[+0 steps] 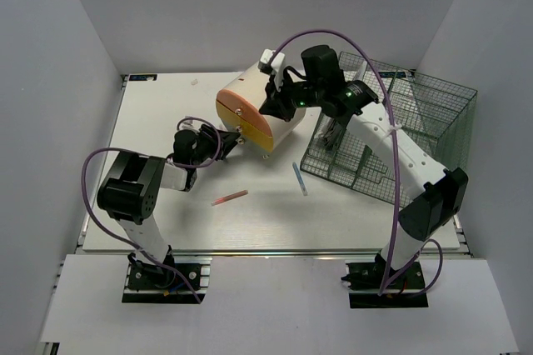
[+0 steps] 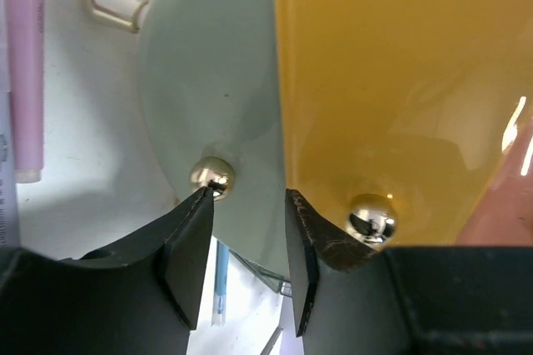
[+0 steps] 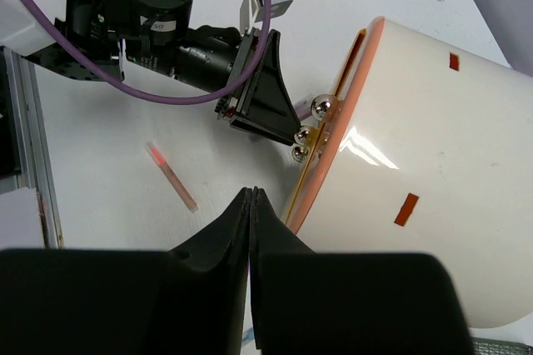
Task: Organize the desk
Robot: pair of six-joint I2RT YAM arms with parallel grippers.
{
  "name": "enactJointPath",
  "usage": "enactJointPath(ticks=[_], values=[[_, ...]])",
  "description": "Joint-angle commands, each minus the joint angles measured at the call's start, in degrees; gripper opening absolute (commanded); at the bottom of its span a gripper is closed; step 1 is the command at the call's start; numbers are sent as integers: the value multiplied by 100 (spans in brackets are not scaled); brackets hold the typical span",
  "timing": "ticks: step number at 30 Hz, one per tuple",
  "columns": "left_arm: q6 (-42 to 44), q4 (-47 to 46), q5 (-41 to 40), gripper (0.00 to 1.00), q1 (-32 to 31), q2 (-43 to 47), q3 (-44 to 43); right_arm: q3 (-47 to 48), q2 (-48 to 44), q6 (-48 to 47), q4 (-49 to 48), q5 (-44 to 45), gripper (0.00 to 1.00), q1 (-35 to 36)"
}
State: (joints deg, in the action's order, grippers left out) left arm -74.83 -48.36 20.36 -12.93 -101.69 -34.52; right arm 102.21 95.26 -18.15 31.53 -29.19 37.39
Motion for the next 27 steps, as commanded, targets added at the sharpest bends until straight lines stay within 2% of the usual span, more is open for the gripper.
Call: enactJointPath(ticks=[1, 18, 22, 25, 27], values=[[47, 37, 82, 49, -26, 26, -142, 106, -245, 119, -200, -183, 4, -65], [223, 573, 276, 47, -184, -510, -714, 106, -166, 154, -191, -324, 5, -214], [223, 547, 293, 37, -184, -545, -679, 97, -157, 154, -200, -342, 5, -223], [223, 529, 293, 34, -184, -545, -652, 88, -140, 163, -200, -359, 5, -249], [214, 529, 284, 28, -184, -536, -617, 97, -122, 163, -200, -377, 5, -258]])
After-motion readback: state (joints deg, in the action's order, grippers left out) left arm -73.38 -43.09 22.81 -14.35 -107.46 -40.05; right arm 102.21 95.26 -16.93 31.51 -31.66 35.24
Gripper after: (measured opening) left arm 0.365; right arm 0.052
